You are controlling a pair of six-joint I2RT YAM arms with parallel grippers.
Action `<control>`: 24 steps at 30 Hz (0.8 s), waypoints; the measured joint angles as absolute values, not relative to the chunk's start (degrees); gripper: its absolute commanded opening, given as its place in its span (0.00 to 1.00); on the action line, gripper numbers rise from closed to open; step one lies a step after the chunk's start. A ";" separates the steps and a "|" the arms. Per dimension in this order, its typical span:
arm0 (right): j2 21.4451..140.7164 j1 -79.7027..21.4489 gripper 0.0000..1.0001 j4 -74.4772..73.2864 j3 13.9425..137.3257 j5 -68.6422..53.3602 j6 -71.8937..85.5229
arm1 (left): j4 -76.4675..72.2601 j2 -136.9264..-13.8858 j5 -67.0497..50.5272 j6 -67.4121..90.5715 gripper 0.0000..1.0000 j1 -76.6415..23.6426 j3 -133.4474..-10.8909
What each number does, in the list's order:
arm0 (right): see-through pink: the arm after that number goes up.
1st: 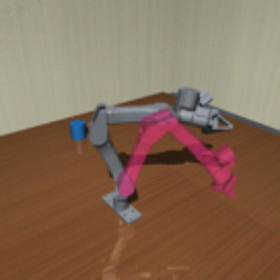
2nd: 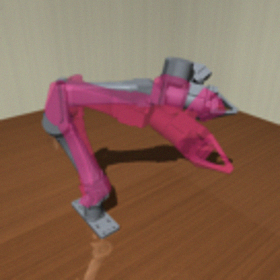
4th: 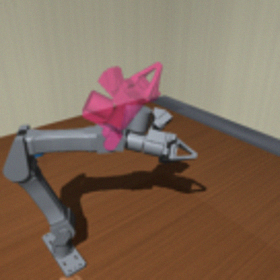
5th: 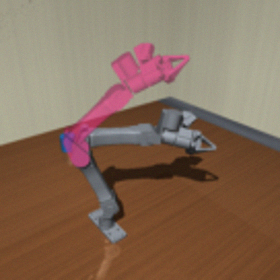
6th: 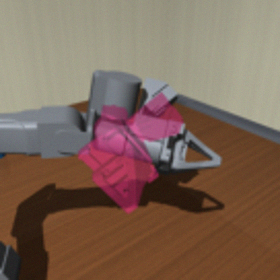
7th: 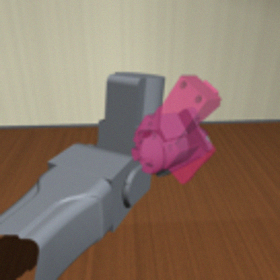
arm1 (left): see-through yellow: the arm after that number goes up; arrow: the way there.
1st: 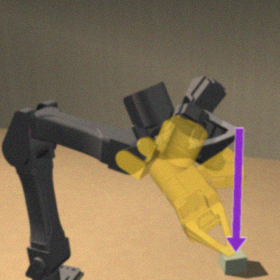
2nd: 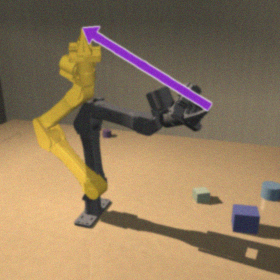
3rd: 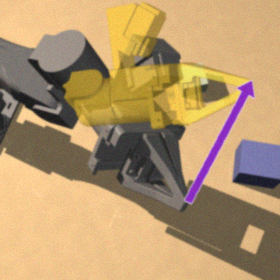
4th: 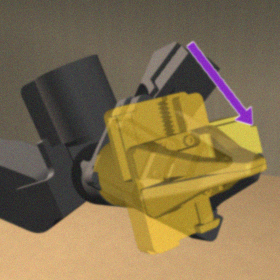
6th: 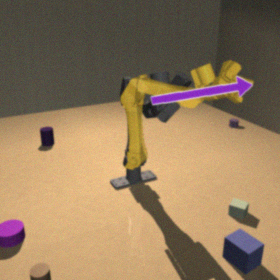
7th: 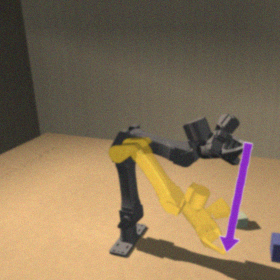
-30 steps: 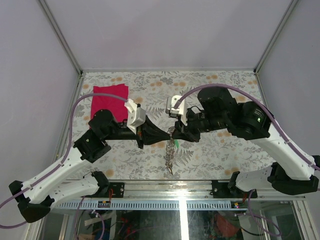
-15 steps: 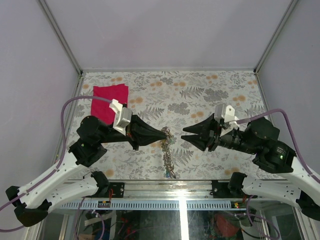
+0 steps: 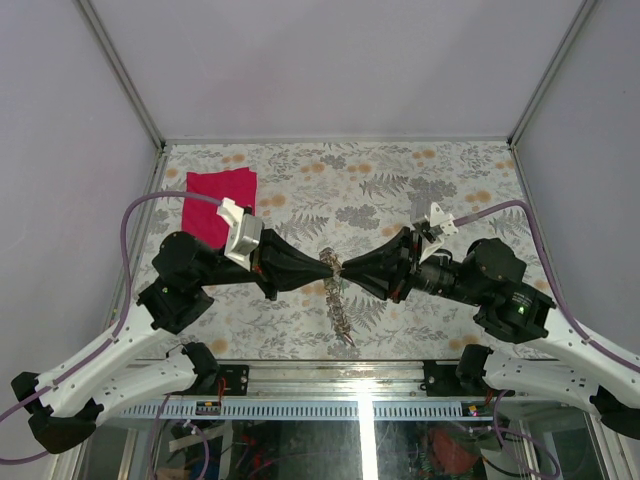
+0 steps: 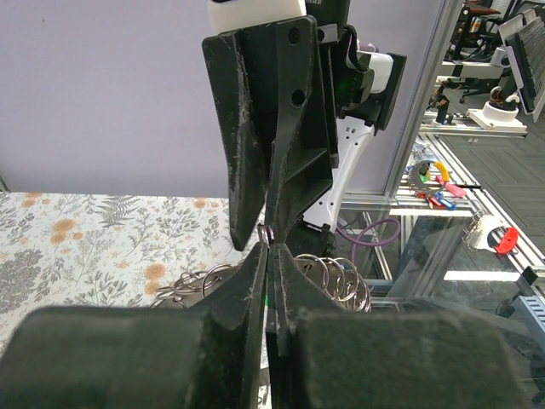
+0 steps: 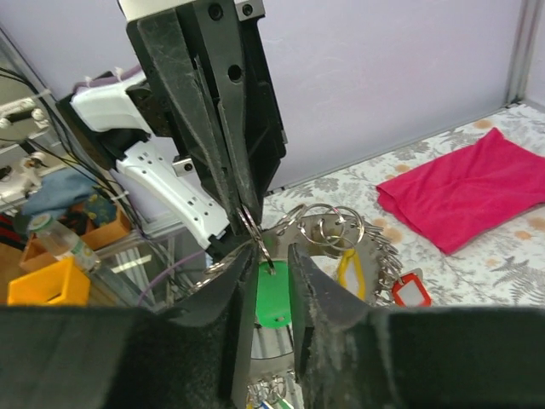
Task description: Put the keys on the keyring
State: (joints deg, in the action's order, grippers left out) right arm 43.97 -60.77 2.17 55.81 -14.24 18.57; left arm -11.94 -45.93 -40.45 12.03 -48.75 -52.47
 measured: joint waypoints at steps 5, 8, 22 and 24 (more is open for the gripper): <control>43.97 -60.80 0.01 3.29 55.61 -15.16 20.40 | -11.97 -45.93 -40.38 11.97 0.00 -48.75 -52.49; 43.90 -60.80 0.00 3.27 55.61 -15.62 20.84 | -11.97 -45.89 -40.27 11.92 0.00 -48.75 -52.49; 45.34 -60.82 0.12 2.02 55.61 -16.51 21.04 | -11.46 -45.80 -40.27 11.62 0.00 -48.75 -52.49; 45.89 -60.82 0.12 2.02 55.61 -17.08 21.04 | -11.46 -45.63 -40.25 11.57 0.00 -48.75 -52.49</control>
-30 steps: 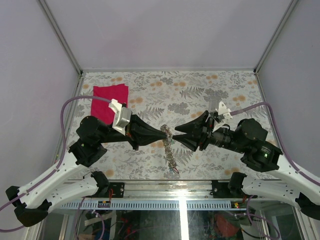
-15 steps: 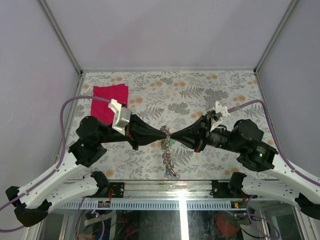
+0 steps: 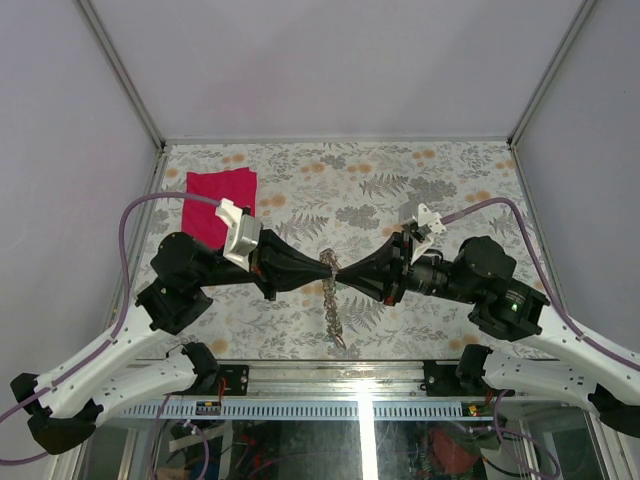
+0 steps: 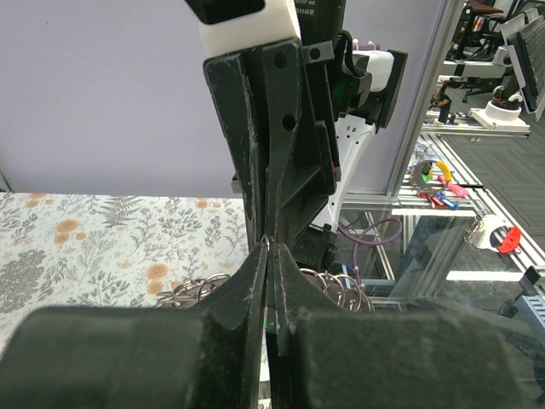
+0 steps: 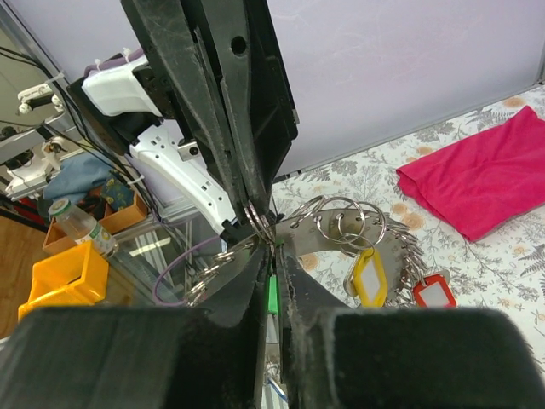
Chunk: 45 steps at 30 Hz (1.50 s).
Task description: Put the keys on the keyring
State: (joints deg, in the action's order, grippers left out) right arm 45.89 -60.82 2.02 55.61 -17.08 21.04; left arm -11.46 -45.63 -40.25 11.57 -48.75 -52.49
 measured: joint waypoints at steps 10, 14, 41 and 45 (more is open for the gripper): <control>45.95 -60.82 0.24 3.25 54.46 -17.08 19.44 | -11.14 -45.45 -40.23 11.46 0.00 -48.75 -52.53; 44.60 -60.82 0.35 4.29 53.78 -17.15 17.37 | -11.25 -45.45 -40.23 11.46 0.00 -48.77 -52.56; 46.52 -60.84 0.00 6.37 55.24 -22.04 10.00 | -10.98 -45.34 -39.92 11.46 0.05 -48.77 -52.60; 48.71 -61.04 0.00 -7.57 64.18 -21.76 5.98 | -10.90 -45.08 -39.33 11.07 0.22 -49.04 -52.60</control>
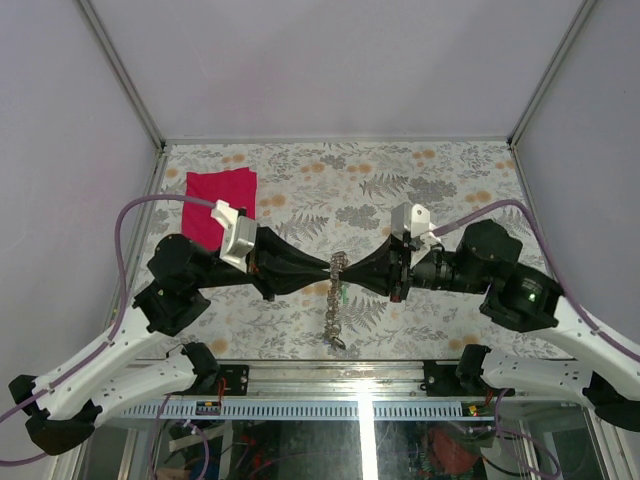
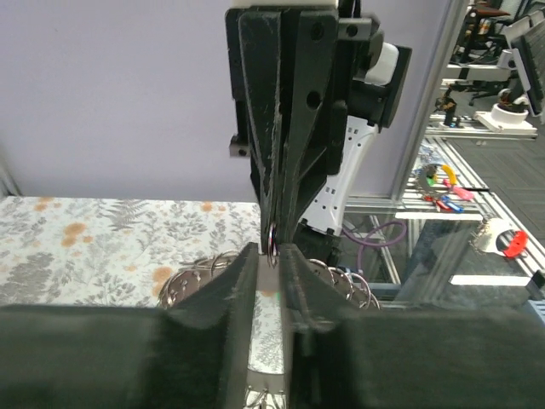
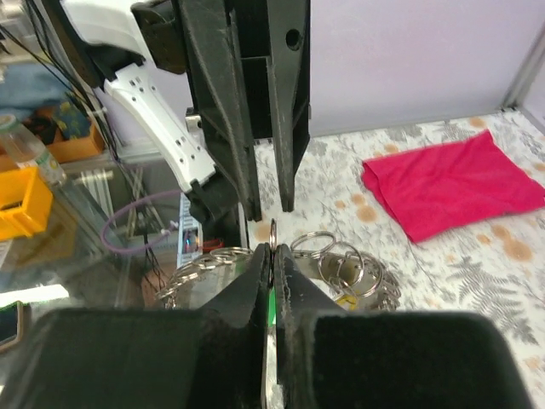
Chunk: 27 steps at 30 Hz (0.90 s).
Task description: Put the keys on the keyring
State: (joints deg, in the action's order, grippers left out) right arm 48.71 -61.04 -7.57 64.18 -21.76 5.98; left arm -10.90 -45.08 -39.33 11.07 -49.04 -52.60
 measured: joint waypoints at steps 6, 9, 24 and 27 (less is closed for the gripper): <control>58.46 -61.04 0.00 -34.83 88.42 -20.12 -2.50 | -8.58 -44.18 -38.09 8.91 0.28 -49.04 -54.22; 65.49 -61.01 0.00 -49.28 101.82 -18.61 -5.76 | -6.57 -44.62 -37.89 7.68 0.29 -49.04 -54.68; 79.99 -61.01 0.00 -74.78 114.74 -16.19 -10.09 | -2.74 -49.74 -40.95 5.19 0.36 -49.04 -54.68; 79.99 -61.01 0.00 -74.87 115.39 -16.82 -10.48 | -2.72 -50.63 -42.00 5.06 0.37 -49.04 -54.68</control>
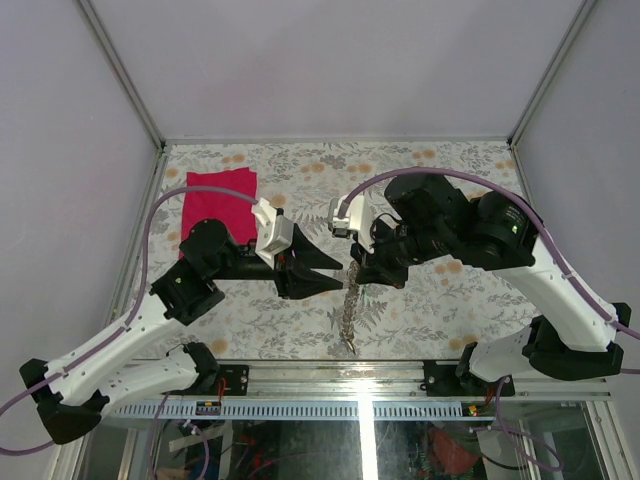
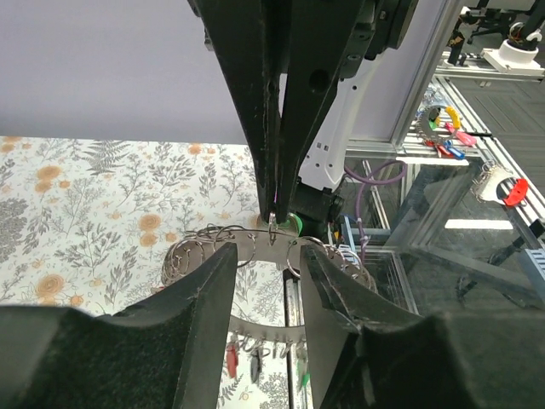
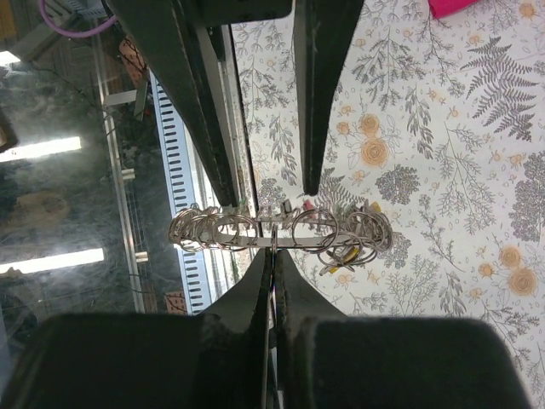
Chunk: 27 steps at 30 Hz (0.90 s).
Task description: Put the keys on the keyring
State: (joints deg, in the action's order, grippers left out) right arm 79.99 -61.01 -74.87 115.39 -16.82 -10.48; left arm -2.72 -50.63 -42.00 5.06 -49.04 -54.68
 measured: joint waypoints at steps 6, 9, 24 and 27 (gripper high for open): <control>80.09 -61.01 0.00 -74.85 115.46 -17.78 -10.81 | -2.72 -52.36 -43.11 4.49 0.38 -49.15 -54.68; 80.34 -61.01 0.00 -74.78 115.46 -18.26 -10.96 | -2.70 -53.04 -43.29 4.16 0.37 -49.34 -54.68; 80.75 -61.01 0.00 -73.82 115.44 -19.22 -11.16 | -2.63 -54.46 -43.64 3.31 0.18 -50.09 -54.68; 80.75 -61.01 0.00 -73.84 115.39 -19.20 -11.18 | -2.63 -54.46 -43.79 3.11 0.11 -50.28 -54.68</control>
State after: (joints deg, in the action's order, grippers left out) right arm 80.75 -61.01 -73.84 115.39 -19.20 -11.18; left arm -2.63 -54.46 -43.79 3.11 -50.28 -54.68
